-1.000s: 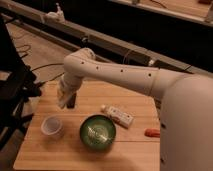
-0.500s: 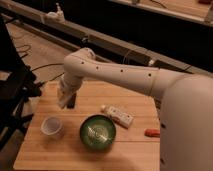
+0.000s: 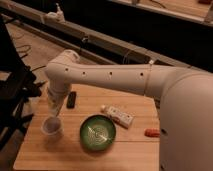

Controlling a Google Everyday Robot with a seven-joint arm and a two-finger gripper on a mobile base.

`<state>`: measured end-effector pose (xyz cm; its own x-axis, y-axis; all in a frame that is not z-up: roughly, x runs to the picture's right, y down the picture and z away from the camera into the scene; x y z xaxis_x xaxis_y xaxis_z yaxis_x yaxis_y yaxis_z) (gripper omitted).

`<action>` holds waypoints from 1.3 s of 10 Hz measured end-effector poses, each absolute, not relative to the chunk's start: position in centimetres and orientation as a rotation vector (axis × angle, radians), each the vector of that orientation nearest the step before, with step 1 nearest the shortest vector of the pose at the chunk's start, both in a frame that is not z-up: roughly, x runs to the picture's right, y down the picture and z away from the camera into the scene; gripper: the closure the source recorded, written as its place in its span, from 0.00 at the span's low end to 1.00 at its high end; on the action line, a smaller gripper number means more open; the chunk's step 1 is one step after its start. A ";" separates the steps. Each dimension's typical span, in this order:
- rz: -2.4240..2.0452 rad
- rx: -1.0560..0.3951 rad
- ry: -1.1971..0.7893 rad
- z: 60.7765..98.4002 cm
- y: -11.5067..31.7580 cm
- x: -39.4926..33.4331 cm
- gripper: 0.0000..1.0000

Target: Place the white sponge in the ceramic cup

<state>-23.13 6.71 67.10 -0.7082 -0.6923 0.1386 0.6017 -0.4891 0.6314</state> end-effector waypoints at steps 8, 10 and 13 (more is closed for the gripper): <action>-2.314 0.119 -0.978 67.6 12.5 -26.4 1.00; -2.284 0.117 -0.995 68.5 12.3 -26.8 1.00; -2.261 0.097 -1.004 69.9 12.1 -26.5 1.00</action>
